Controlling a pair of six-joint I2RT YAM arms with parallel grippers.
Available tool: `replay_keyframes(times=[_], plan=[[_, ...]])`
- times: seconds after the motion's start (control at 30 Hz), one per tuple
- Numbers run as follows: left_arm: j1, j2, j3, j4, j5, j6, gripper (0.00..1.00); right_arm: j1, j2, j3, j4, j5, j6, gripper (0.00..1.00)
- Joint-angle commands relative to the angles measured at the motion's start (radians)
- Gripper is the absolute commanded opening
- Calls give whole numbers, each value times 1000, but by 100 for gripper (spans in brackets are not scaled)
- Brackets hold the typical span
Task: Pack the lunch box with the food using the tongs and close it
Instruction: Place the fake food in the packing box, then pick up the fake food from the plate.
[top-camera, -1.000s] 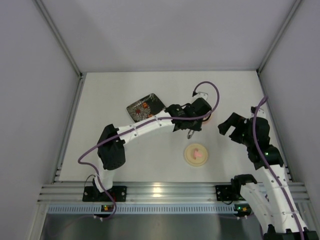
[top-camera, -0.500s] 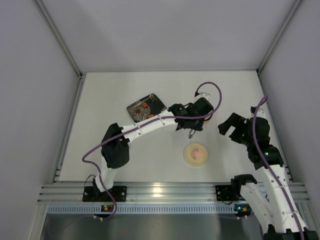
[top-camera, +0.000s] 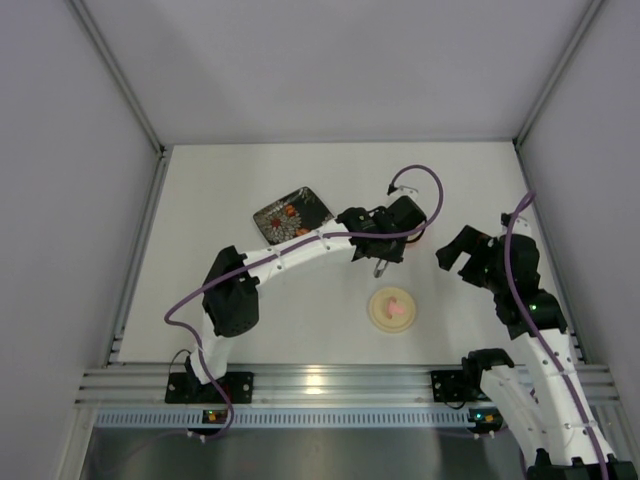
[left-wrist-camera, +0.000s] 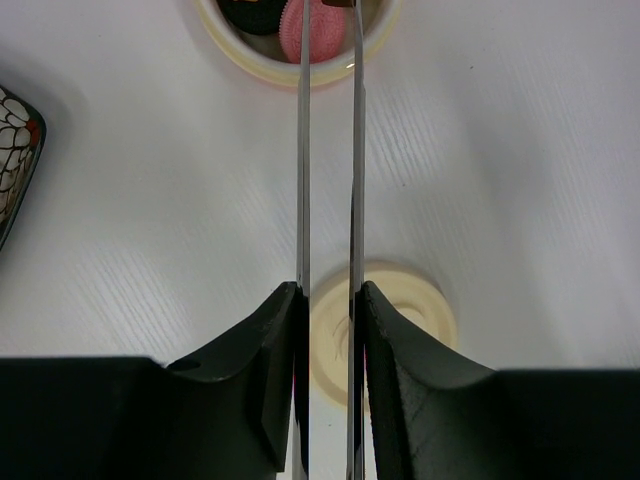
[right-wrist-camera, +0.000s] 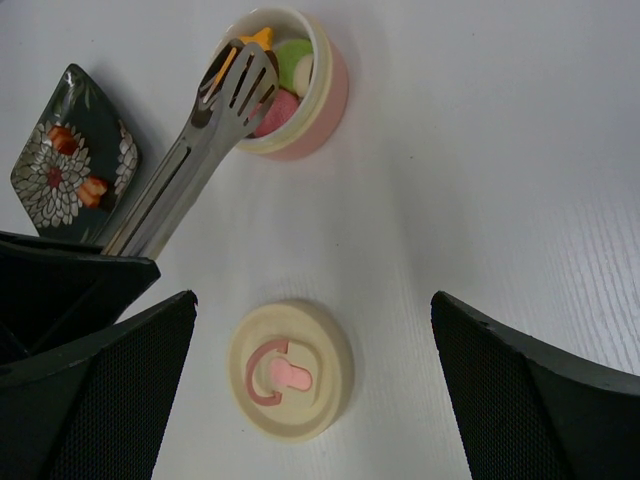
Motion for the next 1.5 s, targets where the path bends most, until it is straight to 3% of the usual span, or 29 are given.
replay_keyframes(times=[0.0,0.23,0.5,0.9,1.1,1.3,1.47], plan=[[0,5,42,6,-19,6,35,-16,1,33,-5,14,-17,100],[0,2,43,10,-16,15,42,-16,7,38,0,13,-17,100],[0,-26,37,31,-16,27,42,-18,12,33,7,6,-16,99],[0,-242,-53,102,-34,54,42,-16,7,23,12,0,-8,100],[21,-362,-153,10,-158,-29,45,-16,5,12,21,-12,-4,100],[177,-570,-444,40,-93,-107,46,-16,7,3,33,-24,1,99],[276,-643,-586,60,-56,-108,46,-16,12,-11,53,-40,12,100]])
